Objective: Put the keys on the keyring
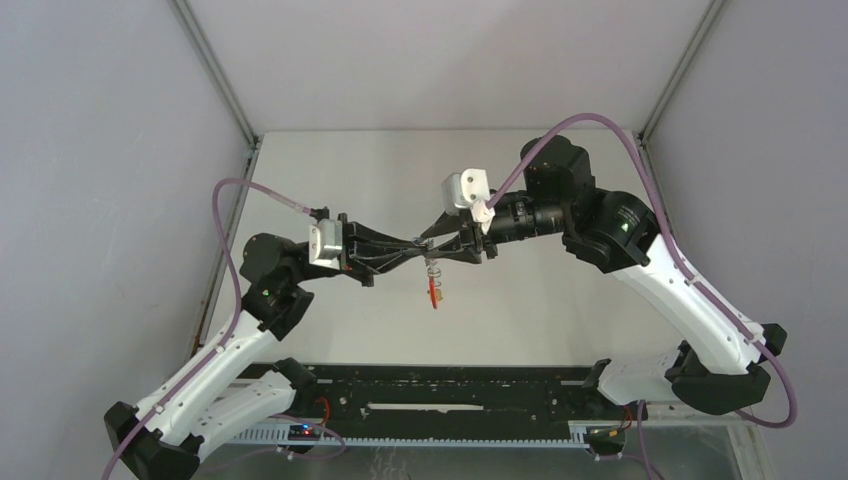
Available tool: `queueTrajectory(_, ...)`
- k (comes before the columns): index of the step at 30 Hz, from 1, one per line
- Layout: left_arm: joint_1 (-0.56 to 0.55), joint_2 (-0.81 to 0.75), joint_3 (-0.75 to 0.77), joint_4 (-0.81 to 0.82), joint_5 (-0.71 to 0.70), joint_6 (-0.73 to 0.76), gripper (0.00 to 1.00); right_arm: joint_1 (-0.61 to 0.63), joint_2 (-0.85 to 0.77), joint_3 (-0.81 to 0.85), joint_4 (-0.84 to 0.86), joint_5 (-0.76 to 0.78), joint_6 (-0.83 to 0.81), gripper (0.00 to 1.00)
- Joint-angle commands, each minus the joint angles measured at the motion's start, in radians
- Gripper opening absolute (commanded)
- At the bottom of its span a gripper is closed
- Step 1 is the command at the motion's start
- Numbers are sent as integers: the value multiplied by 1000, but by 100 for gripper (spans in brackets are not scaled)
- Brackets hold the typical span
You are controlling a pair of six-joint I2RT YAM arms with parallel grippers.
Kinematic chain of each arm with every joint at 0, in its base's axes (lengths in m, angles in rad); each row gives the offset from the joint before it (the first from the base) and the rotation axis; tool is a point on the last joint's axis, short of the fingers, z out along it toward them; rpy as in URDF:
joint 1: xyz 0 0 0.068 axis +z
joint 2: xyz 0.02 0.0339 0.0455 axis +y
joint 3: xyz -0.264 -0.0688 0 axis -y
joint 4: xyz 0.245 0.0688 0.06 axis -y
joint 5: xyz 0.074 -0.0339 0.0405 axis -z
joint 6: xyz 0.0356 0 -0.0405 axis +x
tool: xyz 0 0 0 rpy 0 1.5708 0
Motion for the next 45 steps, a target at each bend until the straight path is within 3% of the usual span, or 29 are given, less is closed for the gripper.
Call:
queueTrajectory(1, -1, -9, 31, 20, -11, 26, 0, 14, 4, 48, -56, 17, -36, 41)
queueTrajectory(4, 0, -9, 32, 19, -10, 27, 0, 22, 14, 59, -65, 37, -43, 39)
queueTrajectory(8, 1, -11, 32, 10, -4, 34, 0, 26, 23, 71, -69, 31, -45, 25)
queueTrajectory(12, 1, -12, 29, 1, -1, 41, 0, 36, 23, 68, -64, 64, -43, 30)
queueTrajectory(16, 2, -12, 31, 0, -1, 42, 0, 37, 19, 69, -57, 69, -44, 29)
queueTrajectory(24, 2, -12, 31, -1, -1, 43, 0, 39, 29, 77, -85, 75, -57, 0)
queueTrajectory(29, 3, -11, 35, -32, -5, 69, 0, 39, 23, 49, -65, 131, -40, 0)
queueTrajectory(31, 3, -12, 39, -65, -17, 89, 10, 31, 16, 21, -28, 143, -1, 0)
queueTrajectory(34, 6, -26, 40, -136, -13, 142, 28, -31, -57, -91, 168, 52, 112, 0)
queueTrajectory(36, 8, -44, 44, -227, -4, 221, 48, -72, -119, -190, 312, -8, 203, 0)
queueTrajectory(39, 13, -87, 64, -377, 9, 385, 52, -125, -178, -291, 442, -88, 321, 0)
queueTrajectory(45, 21, -142, 96, -521, 6, 582, 53, -151, -175, -313, 361, -194, 363, 0)
